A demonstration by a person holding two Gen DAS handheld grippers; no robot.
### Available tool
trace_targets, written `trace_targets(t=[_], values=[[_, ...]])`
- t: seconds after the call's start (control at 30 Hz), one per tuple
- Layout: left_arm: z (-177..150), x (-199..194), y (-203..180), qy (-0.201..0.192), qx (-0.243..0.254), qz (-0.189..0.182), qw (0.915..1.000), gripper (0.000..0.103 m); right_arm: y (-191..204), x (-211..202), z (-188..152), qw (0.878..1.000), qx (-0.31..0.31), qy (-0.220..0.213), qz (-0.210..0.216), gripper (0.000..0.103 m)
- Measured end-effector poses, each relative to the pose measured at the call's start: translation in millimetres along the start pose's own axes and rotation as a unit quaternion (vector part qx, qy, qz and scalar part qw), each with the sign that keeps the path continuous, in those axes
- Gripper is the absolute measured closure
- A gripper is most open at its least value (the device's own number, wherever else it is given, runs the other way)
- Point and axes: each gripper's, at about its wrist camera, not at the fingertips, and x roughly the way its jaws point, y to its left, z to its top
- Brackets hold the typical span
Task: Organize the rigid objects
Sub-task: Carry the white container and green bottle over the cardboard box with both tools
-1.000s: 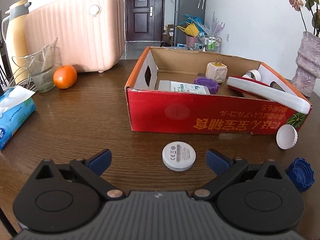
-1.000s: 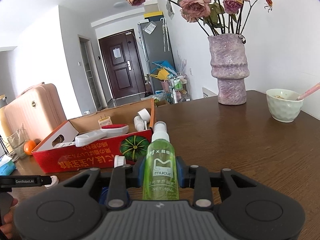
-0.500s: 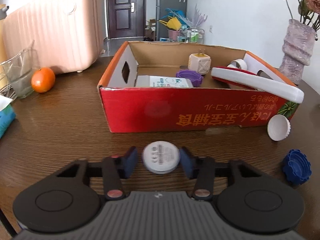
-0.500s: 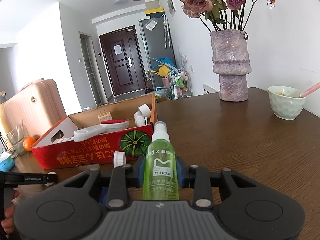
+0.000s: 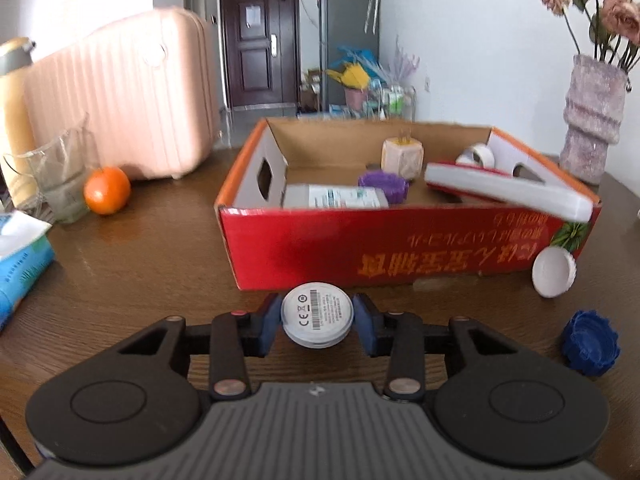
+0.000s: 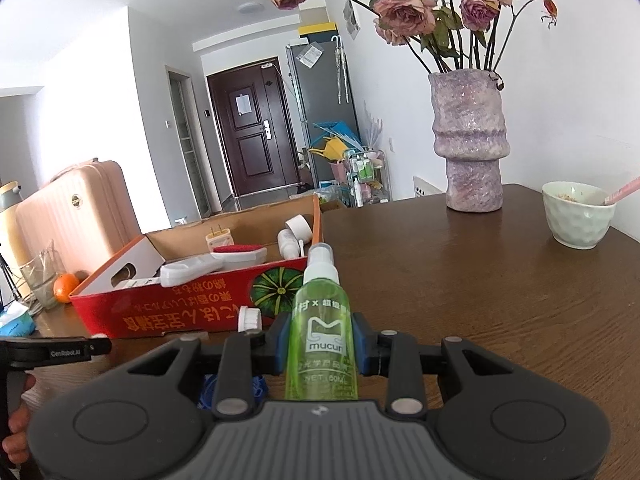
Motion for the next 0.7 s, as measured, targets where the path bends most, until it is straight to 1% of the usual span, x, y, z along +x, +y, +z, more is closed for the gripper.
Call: trace_targets(t=[0.37,0.53,0.7], values=[[3.3,-30.6,1.5,-0.033,-0.033,0.011,0.9989,0.063,5.8,-9.1,0.3,1.000,-0.006,-0.016,0.008,0.073],[2.3,-46.4,-1.0,-0.045,-0.037,0.015,0.9982,0.063,9.9,-13.3,0.0,1.000,-0.011,-0.023,0.013,0.073],[2.3,-63.1,-1.5,-0.063,-0.045,0.012,0.9969,0.063,15.1,-17.1,-0.9,0.999,-0.015,-0.029,0.017,0.073]])
